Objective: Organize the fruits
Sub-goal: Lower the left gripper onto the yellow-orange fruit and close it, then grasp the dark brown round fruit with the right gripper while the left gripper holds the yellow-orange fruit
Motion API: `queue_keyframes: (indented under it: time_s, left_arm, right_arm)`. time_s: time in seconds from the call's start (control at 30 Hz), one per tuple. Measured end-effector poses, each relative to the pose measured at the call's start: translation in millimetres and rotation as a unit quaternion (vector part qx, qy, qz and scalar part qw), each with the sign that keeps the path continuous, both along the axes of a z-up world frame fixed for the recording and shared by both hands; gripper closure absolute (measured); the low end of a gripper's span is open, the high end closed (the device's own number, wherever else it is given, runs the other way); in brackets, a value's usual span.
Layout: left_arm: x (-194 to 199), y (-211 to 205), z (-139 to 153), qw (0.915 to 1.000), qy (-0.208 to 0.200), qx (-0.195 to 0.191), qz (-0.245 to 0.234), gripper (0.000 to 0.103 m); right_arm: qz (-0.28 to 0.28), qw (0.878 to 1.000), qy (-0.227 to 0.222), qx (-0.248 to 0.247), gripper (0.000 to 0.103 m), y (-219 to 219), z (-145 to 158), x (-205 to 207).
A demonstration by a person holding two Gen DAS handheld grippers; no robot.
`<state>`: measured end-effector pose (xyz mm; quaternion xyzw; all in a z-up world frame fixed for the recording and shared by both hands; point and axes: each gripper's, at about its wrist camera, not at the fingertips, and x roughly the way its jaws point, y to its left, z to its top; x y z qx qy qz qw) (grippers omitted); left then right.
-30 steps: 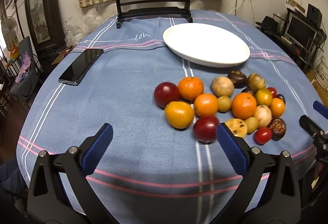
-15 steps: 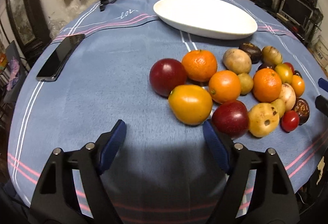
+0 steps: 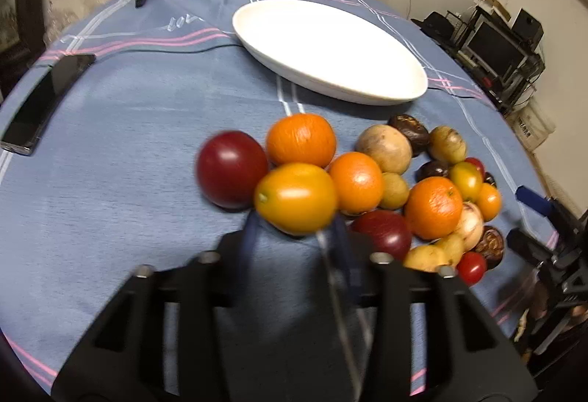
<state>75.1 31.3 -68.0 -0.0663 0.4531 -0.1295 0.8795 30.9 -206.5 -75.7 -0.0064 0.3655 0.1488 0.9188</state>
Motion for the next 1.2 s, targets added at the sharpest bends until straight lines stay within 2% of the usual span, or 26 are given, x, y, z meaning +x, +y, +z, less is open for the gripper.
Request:
queue_keyframes:
  time_s: [0.1, 0.2, 0.23, 0.27, 0.33, 0.4, 0.5, 0.57, 0.73, 0.93, 1.03, 1.2]
  left_arm:
    - [2.0, 0.2, -0.6, 0.9998, 0.005, -0.014, 0.009, 0.062]
    - [1.1, 2.9, 1.6, 0.9997, 0.006, -0.017, 0.014, 0.044]
    - [0.0, 5.4, 2.7, 0.9996, 0.006, -0.017, 0.020, 0.035]
    - [-0.9, 8.8, 4.3, 0.9994, 0.004, -0.021, 0.026, 0.033]
    - [-2.5, 14.6, 5.9, 0.9990, 0.003, -0.031, 0.032, 0.034]
    - [-1.5, 11.4, 1.8, 0.9994, 0.009, -0.021, 0.027, 0.037]
    - [-2.0, 3.4, 1.8, 0.9999, -0.005, 0.002, 0.015, 0.041]
    - [2.4, 2.8, 2.6, 0.9999, -0.004, -0.013, 0.000, 0.059]
    - [2.8, -0.4, 3.8, 0.9999, -0.013, 0.009, -0.005, 0.060]
    - [-13.8, 9.6, 7.2, 0.9997, -0.016, 0.011, 0.014, 0.060]
    - [-20.7, 15.7, 11.8, 0.9995, -0.021, 0.011, 0.022, 0.060]
    - [-26.5, 19.8, 15.5, 0.9993, -0.024, 0.009, 0.027, 0.060]
  right_arm:
    - [0.001, 1.000, -0.003, -0.002, 0.001, 1.0, 2.1, -3.2]
    - [0.000, 1.000, -0.008, -0.006, 0.001, 0.2, 3.9, -5.8]
    - [-0.001, 1.000, -0.009, -0.006, 0.001, -0.6, 4.5, -6.5]
    - [-0.002, 1.000, -0.010, -0.006, 0.001, -1.4, 4.3, -6.9]
    - [-0.003, 1.000, -0.009, -0.005, 0.001, -1.3, 3.4, -7.2]
    - [-0.003, 1.000, -0.007, -0.003, 0.001, 0.3, 3.3, -6.9]
    - [0.002, 1.000, -0.006, -0.001, 0.001, 2.7, 2.8, -9.0]
    - [0.005, 1.000, -0.005, -0.004, 0.001, 4.7, 3.6, -9.2]
    - [0.003, 1.000, -0.010, -0.009, 0.001, 4.6, 7.0, -9.5]
    - [-0.005, 0.998, -0.008, -0.065, 0.001, 0.8, 1.5, -9.8]
    - [0.007, 0.995, 0.009, -0.103, 0.001, 2.7, -8.3, -12.5]
    - [0.032, 0.993, 0.013, -0.109, 0.001, 10.9, -14.3, -18.8]
